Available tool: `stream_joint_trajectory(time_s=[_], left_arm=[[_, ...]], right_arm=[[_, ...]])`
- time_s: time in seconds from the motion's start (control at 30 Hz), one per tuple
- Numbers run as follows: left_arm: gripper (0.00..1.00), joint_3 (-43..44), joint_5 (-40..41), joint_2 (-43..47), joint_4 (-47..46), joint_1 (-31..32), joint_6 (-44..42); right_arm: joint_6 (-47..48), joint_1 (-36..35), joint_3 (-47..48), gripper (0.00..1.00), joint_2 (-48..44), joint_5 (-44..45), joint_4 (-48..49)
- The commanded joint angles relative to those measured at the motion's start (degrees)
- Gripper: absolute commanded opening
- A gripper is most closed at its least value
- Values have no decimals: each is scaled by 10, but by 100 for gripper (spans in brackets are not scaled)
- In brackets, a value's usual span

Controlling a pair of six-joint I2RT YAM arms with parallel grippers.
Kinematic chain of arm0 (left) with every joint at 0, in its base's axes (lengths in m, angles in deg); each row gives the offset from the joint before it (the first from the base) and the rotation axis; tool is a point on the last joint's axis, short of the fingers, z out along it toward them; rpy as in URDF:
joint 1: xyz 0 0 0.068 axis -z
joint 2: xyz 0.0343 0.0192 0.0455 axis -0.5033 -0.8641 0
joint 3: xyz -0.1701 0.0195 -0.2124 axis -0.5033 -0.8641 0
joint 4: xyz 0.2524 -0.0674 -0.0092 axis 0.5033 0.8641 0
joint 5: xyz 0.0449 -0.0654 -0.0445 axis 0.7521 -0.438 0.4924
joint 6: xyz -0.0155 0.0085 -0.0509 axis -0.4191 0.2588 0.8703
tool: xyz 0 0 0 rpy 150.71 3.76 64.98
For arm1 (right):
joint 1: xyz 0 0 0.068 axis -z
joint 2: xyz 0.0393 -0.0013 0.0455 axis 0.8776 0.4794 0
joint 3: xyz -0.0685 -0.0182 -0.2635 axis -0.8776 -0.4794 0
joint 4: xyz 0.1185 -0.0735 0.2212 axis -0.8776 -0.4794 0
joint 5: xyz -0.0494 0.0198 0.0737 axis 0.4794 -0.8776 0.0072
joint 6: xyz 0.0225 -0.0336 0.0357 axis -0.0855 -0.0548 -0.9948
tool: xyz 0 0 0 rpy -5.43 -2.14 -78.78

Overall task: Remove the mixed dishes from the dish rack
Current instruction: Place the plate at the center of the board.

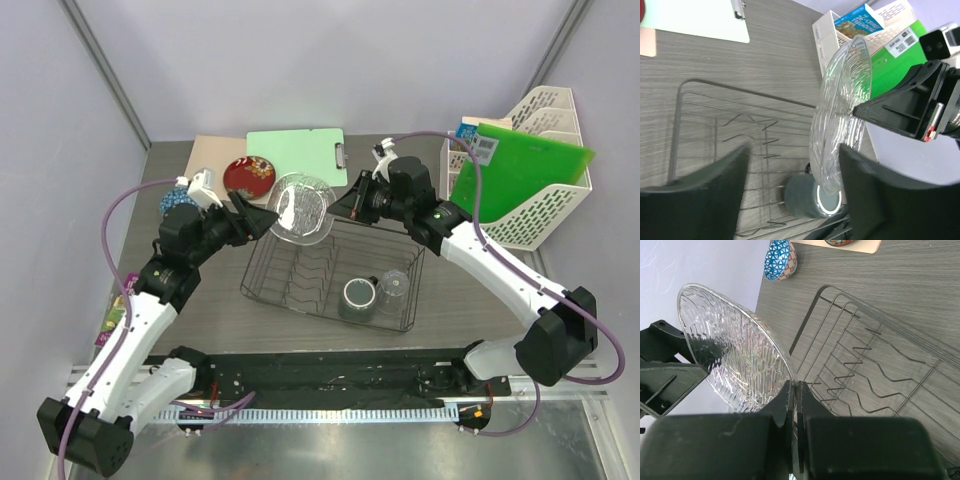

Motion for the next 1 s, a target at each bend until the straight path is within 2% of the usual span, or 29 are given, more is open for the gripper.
stream_joint_trajectory(time_s=[0.0, 0.1, 0.3, 0.37, 0.4, 0.47, 0.57, 0.6, 0.63, 0.67, 0.7, 0.77, 0.8, 0.87, 0.9, 0.97], left_arm=[[56, -1, -25, -16, -38, 0, -11], [51, 1, -25, -31, -37, 0, -6], [35, 13, -21, -59, -26, 5, -2], [20, 25, -8, -70, -14, 8, -9], [9, 29, 6, -74, -9, 13, -13], [0, 44, 20, -88, 9, 16, -22], [0, 64, 33, -109, 19, 20, -31], [0, 67, 35, -116, 23, 21, -31], [0, 72, 41, -120, 27, 21, -31], [0, 82, 47, -130, 29, 21, -32], [0, 87, 52, -134, 36, 21, -33], [0, 100, 83, -140, 45, 21, -37], [0, 117, 92, -146, 52, 20, -38], [0, 138, 112, -158, 65, 16, -41], [0, 151, 114, -173, 69, 9, -39], [0, 184, 117, -189, 80, -4, -28]], right_arm=[[-5, 0, 1, 1, 0, -22, 6], [-2, 0, 1, 1, 0, -22, 0], [20, -11, 11, 1, 1, 2, -25], [31, -20, 15, 1, 1, 20, -41], [42, -22, 17, 1, 1, 32, -44], [50, -31, 17, 1, -5, 45, -46], [67, -37, 17, 1, -10, 58, -46], [71, -42, 17, 4, -11, 60, -46], [78, -43, 17, 11, -12, 60, -45], [82, -43, 16, 22, -14, 60, -45], [83, -44, 16, 46, -15, 60, -45], [87, -45, 13, 63, -24, 73, -45], [87, -44, 9, 80, -38, 81, -44], [87, -45, 2, 90, -56, 117, -42], [91, -45, -4, 99, -65, 133, -42], [93, -43, -13, 100, -98, 192, -42]])
